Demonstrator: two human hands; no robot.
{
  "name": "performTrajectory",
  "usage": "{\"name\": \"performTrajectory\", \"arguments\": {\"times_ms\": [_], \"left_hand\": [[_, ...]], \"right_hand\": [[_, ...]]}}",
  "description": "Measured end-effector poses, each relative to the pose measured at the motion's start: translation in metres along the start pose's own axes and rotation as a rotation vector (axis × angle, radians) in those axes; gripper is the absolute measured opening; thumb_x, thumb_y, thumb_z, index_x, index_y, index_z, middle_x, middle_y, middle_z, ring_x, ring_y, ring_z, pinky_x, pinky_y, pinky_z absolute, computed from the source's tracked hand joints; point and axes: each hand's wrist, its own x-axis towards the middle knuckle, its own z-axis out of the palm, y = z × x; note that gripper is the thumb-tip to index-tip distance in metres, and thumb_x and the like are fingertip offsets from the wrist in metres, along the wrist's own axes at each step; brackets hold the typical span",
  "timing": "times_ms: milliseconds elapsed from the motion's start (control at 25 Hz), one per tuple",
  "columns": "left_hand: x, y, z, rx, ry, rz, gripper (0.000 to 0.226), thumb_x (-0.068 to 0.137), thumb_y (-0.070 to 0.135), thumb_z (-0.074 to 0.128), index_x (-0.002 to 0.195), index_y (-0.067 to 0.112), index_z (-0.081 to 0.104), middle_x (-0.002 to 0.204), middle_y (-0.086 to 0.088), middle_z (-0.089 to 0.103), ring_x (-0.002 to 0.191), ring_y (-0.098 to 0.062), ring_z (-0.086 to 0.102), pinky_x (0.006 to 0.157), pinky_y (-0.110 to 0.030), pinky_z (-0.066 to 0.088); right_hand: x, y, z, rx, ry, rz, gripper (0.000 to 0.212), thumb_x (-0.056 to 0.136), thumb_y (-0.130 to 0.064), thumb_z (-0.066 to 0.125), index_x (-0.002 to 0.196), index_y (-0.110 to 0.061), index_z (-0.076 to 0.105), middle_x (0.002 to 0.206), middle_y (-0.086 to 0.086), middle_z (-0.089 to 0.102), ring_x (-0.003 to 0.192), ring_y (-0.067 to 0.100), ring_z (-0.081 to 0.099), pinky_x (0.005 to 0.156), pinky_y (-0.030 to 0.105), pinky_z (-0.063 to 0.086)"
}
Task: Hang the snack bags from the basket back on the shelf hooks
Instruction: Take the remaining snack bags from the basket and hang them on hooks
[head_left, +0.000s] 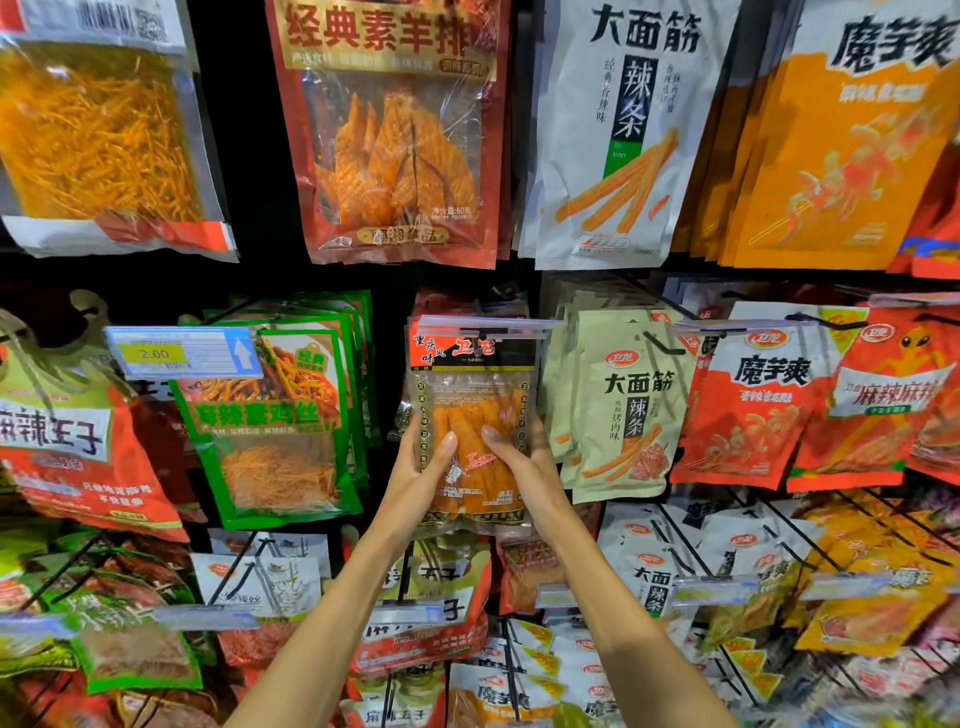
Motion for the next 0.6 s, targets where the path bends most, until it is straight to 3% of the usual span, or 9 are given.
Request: {"name": "performTrajectory", "arguments": {"times_ms": [120,200,280,360,400,520,600], "left_hand": [[-0.011,0.009,-0.003,0.021,-0.004,0.037,0.095,0.072,0.079,0.061,0.151,0.05,0.016,0.156,0.018,0.027,0.138,-0.009,0.039,0.109,-0.033,0.041],[-0.015,0.023,-0.008,0.036,-0.003,0.07,0.113,0.062,0.089,0.055,0.154,0.044,0.01,0.154,0.022,0.02,0.135,-0.001,0.028,0.1,-0.014,0.035],[-0.009,0.032,-0.012,0.042,0.011,0.101,0.125,0.05,0.098,0.048,0.155,0.044,0.006,0.158,0.022,0.011,0.139,-0.001,0.019,0.109,-0.021,0.025],[-0.001,0.038,-0.013,0.05,0.016,0.114,0.126,0.049,0.101,0.044,0.155,0.044,0.004,0.163,0.018,0.004,0.146,-0.006,0.011,0.116,-0.038,0.013],[0.002,0.041,-0.013,0.045,0.012,0.107,0.128,0.048,0.101,0.044,0.155,0.043,0.004,0.163,0.017,0.004,0.146,-0.006,0.01,0.116,-0.038,0.011],[0.003,0.038,-0.009,0.01,-0.005,0.093,0.13,0.047,0.1,0.047,0.155,0.039,0.007,0.159,0.018,0.012,0.138,0.001,0.016,0.108,-0.027,0.017],[0.002,0.032,-0.008,-0.01,-0.032,0.094,0.117,0.057,0.095,0.051,0.154,0.043,0.014,0.158,0.017,0.021,0.139,-0.002,0.03,0.102,-0.019,0.035]], "right_hand": [[-0.004,-0.001,-0.004,-0.018,-0.045,-0.012,0.095,0.075,-0.051,0.079,0.152,-0.039,0.025,0.137,-0.013,0.055,0.119,0.004,0.058,0.102,0.037,0.051],[-0.005,-0.006,-0.006,-0.046,-0.047,-0.016,0.1,0.072,-0.06,0.076,0.154,-0.038,0.023,0.131,-0.022,0.055,0.118,-0.002,0.056,0.102,0.033,0.05],[-0.005,-0.01,-0.006,-0.03,-0.053,-0.022,0.095,0.075,-0.059,0.071,0.154,-0.037,0.023,0.12,-0.033,0.052,0.108,-0.014,0.055,0.092,0.019,0.047],[-0.004,-0.013,-0.005,-0.026,-0.07,-0.027,0.091,0.076,-0.053,0.064,0.154,-0.035,0.021,0.117,-0.034,0.049,0.108,-0.015,0.054,0.088,0.013,0.044],[-0.003,-0.012,-0.004,-0.023,-0.077,-0.02,0.091,0.077,-0.052,0.064,0.155,-0.034,0.021,0.119,-0.031,0.05,0.105,-0.015,0.055,0.086,0.011,0.046],[0.0,-0.006,-0.002,-0.005,-0.088,-0.018,0.09,0.081,-0.052,0.071,0.155,-0.036,0.022,0.135,-0.016,0.055,0.11,-0.009,0.06,0.085,0.016,0.052],[-0.001,-0.007,-0.003,0.013,-0.084,-0.002,0.091,0.081,-0.052,0.071,0.155,-0.038,0.021,0.143,-0.011,0.051,0.118,-0.003,0.057,0.086,0.018,0.053]]}}
